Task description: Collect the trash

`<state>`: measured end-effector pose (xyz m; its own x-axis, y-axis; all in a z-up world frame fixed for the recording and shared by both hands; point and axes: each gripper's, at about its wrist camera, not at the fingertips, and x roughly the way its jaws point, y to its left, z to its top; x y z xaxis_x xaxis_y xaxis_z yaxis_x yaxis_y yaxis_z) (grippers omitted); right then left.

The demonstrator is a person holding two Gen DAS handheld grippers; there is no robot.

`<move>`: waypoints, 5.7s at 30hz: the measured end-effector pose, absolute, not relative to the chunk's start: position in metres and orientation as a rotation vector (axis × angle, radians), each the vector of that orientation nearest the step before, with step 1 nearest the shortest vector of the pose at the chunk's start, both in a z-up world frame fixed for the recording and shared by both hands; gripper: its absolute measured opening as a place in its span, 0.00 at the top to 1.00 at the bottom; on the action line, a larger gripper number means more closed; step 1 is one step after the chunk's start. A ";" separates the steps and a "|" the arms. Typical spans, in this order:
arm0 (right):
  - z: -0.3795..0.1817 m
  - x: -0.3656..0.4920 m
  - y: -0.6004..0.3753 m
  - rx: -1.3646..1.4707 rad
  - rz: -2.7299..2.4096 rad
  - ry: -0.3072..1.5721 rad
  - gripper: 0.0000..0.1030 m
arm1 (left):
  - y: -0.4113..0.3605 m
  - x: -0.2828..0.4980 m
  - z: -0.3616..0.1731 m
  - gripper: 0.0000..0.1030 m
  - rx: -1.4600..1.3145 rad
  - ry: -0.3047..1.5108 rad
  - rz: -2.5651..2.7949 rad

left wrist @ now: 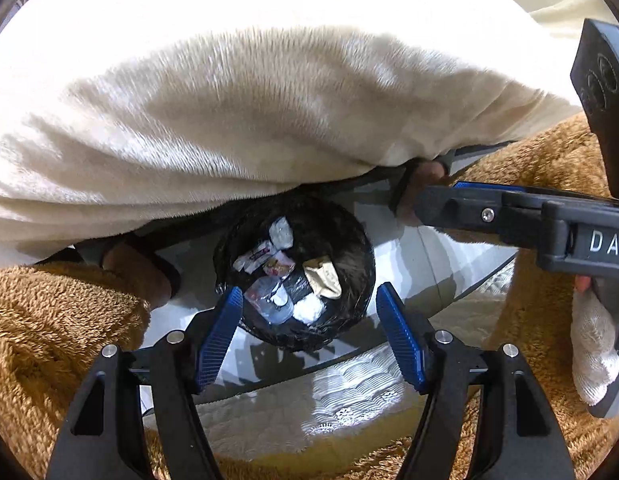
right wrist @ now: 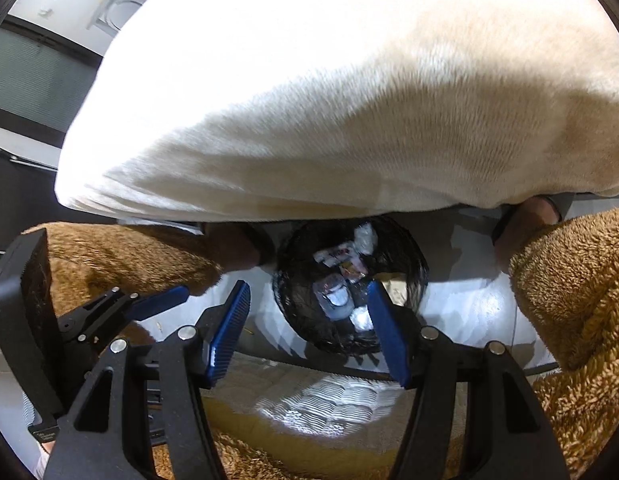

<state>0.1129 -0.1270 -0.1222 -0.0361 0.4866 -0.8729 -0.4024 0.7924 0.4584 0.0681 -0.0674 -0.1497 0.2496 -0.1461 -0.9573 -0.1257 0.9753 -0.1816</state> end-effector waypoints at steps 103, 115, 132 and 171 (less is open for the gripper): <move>-0.034 0.320 0.007 -0.157 0.777 1.010 0.17 | 0.109 0.299 0.003 0.39 -0.198 0.777 0.086; -0.049 0.327 0.034 -0.245 0.742 0.992 0.17 | 0.127 0.276 0.010 0.39 -0.242 0.764 0.091; -0.042 0.324 0.023 -0.250 0.698 0.935 0.41 | 0.114 0.253 0.014 0.39 -0.256 0.760 0.056; -0.004 0.194 -0.080 -0.101 0.763 0.842 0.41 | 0.029 0.137 -0.001 0.39 -0.257 0.722 0.012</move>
<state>0.1938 -0.0803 -0.0042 0.4218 0.5696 -0.7055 -0.6461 0.7347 0.2069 0.1374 0.0290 -0.0012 0.7516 -0.0772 -0.6551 -0.0995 0.9685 -0.2283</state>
